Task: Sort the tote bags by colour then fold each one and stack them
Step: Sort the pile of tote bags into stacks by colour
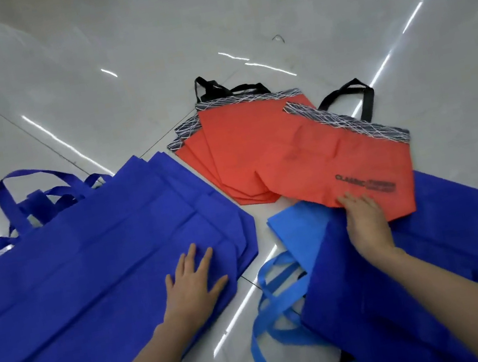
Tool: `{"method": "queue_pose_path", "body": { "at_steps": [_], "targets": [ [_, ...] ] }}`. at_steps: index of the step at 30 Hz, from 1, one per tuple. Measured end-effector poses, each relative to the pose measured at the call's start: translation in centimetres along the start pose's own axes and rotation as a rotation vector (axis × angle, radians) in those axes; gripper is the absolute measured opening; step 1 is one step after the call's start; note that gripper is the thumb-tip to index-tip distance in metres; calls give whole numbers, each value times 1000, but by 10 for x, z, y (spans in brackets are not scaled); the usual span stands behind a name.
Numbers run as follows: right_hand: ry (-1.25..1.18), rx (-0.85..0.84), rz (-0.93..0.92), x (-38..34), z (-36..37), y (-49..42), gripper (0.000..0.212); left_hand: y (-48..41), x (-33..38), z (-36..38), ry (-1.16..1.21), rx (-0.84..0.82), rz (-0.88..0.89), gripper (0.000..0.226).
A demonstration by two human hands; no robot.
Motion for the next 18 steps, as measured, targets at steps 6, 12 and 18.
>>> {"method": "queue_pose_path", "body": {
  "at_steps": [6,12,18],
  "targets": [
    [-394,358,-34,-20,-41,-24,58,1,-3,7,-27,31,-17,67],
    [-147,49,-166,-64,-18,-64,61,1,-1,3,-10,27,-7,66],
    [-238,-150,-95,-39,-10,-25,67,2,22,-17,-4,214,55,52]
  ]
}}
Point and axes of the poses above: each hand's wrist, its own y-axis away from the middle knuckle, its own z-axis out of the palm, x = y × z, the point moved 9 cm from there along -y, towards the middle knuckle, and after that the axes turned 7 degrees about y, right-handed, at the moved point
